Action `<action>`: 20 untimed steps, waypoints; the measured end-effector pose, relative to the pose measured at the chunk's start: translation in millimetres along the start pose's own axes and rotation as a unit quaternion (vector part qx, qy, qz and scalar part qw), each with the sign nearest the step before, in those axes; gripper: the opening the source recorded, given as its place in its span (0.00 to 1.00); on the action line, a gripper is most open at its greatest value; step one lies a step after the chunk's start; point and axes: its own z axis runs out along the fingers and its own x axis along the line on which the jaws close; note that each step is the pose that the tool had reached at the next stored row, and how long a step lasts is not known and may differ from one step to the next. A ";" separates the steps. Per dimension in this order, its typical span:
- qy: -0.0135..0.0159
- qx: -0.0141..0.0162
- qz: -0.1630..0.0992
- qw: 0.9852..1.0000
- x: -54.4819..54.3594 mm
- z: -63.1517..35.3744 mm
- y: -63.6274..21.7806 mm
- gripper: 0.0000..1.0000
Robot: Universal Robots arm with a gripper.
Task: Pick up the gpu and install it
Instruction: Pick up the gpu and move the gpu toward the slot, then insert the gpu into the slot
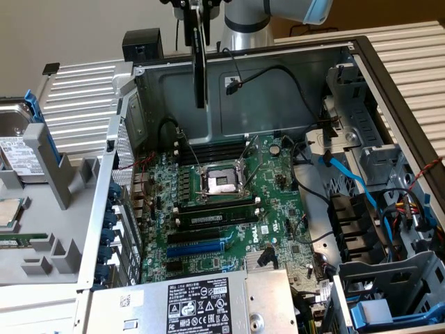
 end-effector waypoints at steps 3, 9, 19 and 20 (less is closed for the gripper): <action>-0.003 0.001 0.000 1.000 -4.4 1.0 4.3 0.27; -0.003 0.001 0.000 1.000 -4.5 1.1 4.3 0.27; -0.003 0.001 0.000 1.000 -4.5 1.0 4.3 0.27; -0.003 0.001 -0.001 1.000 -6.3 0.9 4.3 0.27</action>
